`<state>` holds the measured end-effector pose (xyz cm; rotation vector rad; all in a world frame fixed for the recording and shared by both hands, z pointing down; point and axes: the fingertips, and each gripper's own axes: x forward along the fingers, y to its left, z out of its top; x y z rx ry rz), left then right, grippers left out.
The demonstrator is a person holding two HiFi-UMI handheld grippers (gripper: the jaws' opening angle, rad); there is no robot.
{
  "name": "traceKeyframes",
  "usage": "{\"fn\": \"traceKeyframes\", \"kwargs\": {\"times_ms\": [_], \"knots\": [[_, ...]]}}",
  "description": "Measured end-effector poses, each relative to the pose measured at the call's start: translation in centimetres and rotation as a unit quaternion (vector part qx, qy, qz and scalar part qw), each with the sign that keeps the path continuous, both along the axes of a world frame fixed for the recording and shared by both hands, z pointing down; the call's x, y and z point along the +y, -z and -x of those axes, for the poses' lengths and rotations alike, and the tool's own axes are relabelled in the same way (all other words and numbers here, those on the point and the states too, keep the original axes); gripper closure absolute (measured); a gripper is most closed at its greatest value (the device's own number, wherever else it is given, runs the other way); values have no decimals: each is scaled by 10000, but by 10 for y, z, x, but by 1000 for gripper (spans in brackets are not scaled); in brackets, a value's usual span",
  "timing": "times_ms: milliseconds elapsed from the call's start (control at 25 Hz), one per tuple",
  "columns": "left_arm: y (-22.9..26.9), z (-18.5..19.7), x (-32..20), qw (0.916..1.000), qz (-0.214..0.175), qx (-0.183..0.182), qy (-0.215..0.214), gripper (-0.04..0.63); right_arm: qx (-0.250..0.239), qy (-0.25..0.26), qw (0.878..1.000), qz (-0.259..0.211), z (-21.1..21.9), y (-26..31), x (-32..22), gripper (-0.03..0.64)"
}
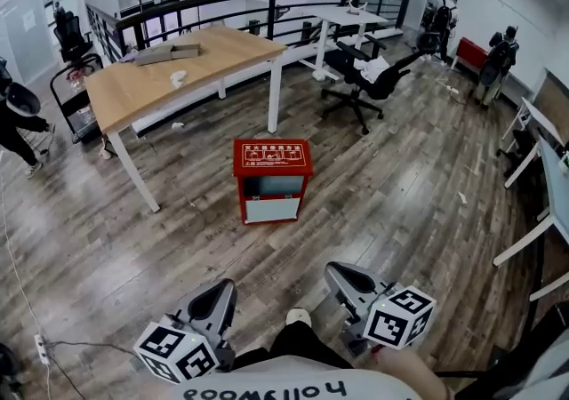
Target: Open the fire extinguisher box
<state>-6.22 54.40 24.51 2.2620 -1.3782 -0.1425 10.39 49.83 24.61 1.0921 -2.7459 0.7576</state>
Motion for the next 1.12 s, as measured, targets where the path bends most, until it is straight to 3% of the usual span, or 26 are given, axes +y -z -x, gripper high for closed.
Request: {"fn": "traceKeyframes", "kwargs": {"times_ms": [80,320,720,1120], "knots": [[-2,-2,-10,10000,24,-6,37,591,-28,119,9999,7,5,0,-12,607],[-11,0,-47,9993,250,59,273,591,606,424,9972,-140,4,-10,-48,607],[-13,-34,-125,9984,409,96,371,591,782,219,9965,173,-46,-17,-132,607],[-16,-52,-189,9970,318,202,680,591,882,475,9950,59,-68,-16,-203,607]]}}
